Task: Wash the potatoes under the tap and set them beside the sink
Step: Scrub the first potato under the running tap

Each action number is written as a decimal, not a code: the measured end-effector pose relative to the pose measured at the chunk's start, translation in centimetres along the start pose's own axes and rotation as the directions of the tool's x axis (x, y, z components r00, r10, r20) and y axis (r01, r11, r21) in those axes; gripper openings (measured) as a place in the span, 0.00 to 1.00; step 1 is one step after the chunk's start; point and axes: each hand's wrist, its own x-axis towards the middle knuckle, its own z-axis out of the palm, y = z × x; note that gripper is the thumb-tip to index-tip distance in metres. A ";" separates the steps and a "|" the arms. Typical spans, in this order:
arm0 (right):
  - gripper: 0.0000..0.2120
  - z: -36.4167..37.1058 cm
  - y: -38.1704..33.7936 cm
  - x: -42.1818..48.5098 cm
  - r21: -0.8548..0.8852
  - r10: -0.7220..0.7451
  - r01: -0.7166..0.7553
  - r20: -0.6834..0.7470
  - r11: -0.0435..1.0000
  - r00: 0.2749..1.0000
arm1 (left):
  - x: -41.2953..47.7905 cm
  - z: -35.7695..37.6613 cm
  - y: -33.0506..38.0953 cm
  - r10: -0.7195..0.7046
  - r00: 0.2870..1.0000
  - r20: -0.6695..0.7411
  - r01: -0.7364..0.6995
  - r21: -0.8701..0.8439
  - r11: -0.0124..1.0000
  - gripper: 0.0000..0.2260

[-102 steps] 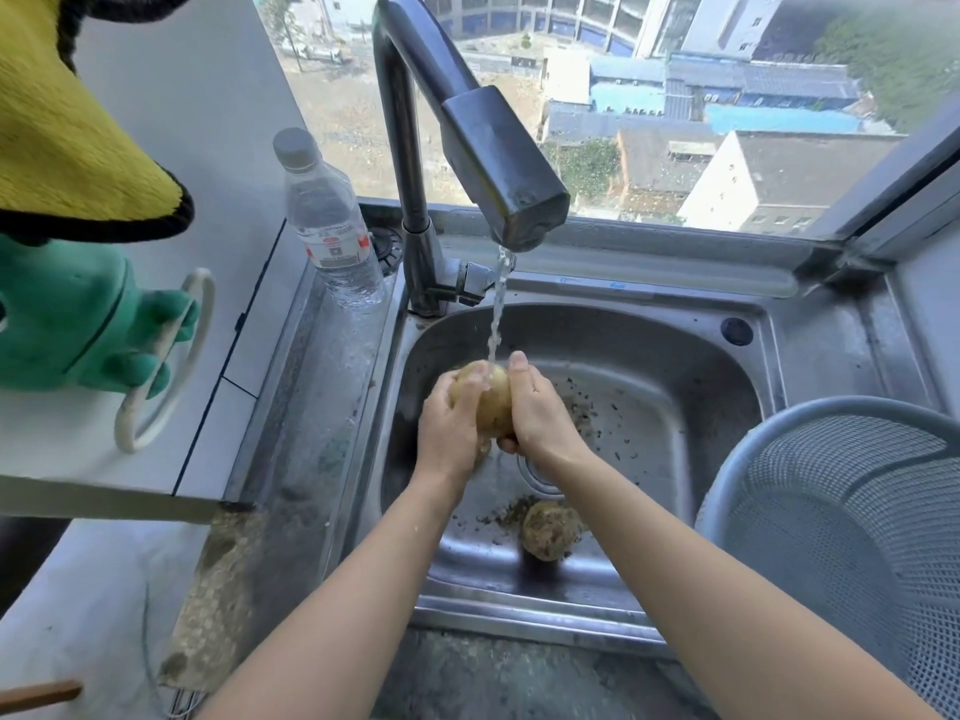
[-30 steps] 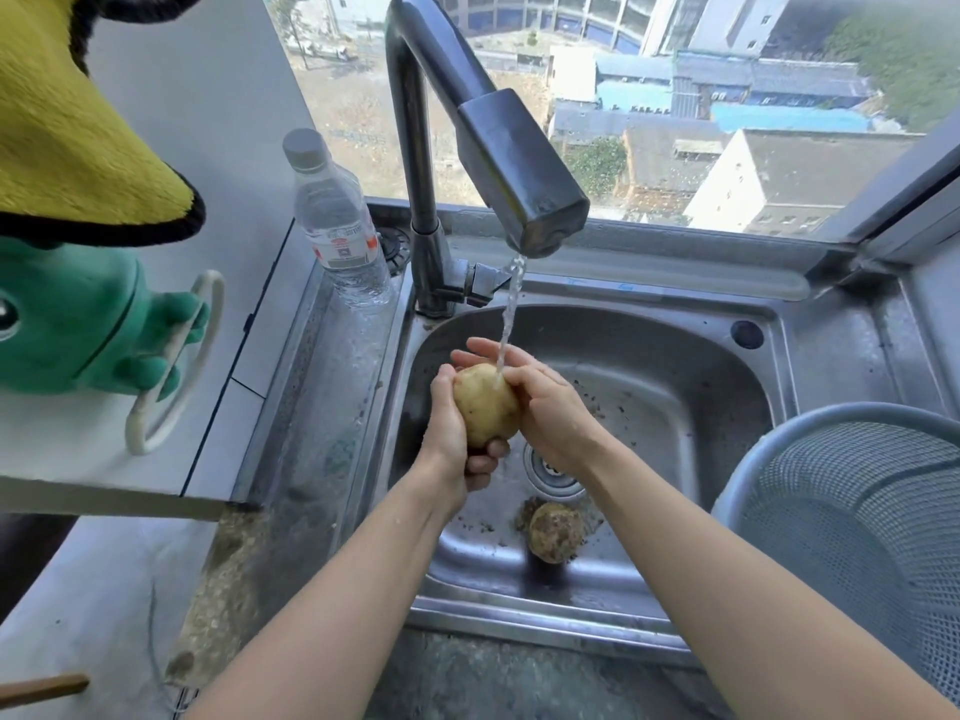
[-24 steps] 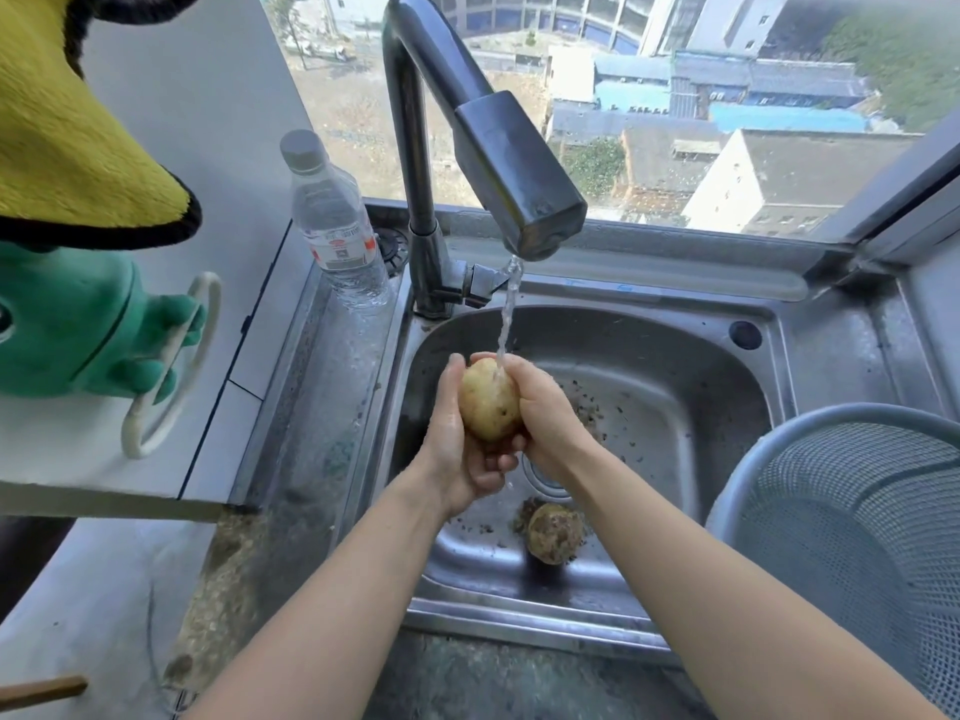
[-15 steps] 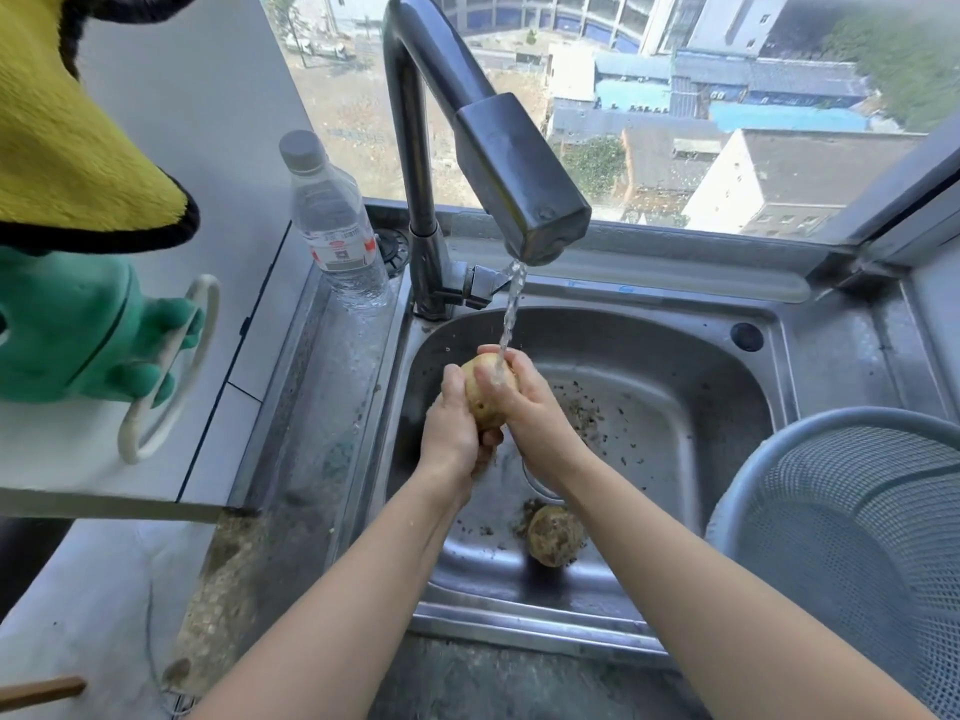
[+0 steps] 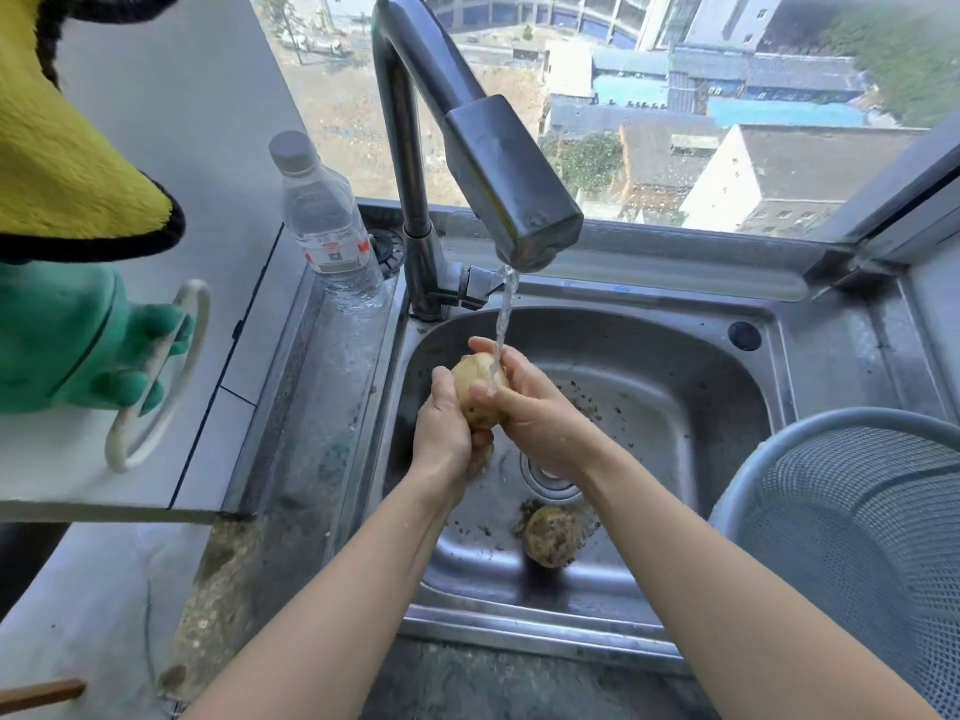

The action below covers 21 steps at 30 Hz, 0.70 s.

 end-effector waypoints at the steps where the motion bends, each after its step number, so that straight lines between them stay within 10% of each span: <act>1: 0.29 -0.5 -0.3 -0.2 0.068 0.020 -0.025 0.080 0.997 0.997 | 0.1 -0.2 -0.1 -0.028 1.000 -0.006 0.028 0.006 1.000 0.29; 8: 0.18 1.7 -0.1 0.7 -0.139 -0.048 0.014 -0.244 0.990 0.969 | 0.2 0.1 -0.4 0.095 0.995 0.001 -0.095 0.026 0.995 0.26; 15: 0.32 -0.8 -1.3 -0.3 0.244 0.001 -0.060 0.237 0.968 0.972 | 1.0 -1.6 0.4 -0.227 0.950 0.214 0.271 -0.201 0.942 0.31; 21: 0.21 0.5 -0.5 0.3 0.245 -0.002 0.008 -0.027 0.969 1.000 | 1.0 -1.1 0.4 -0.285 0.889 0.357 0.375 -0.212 0.902 0.30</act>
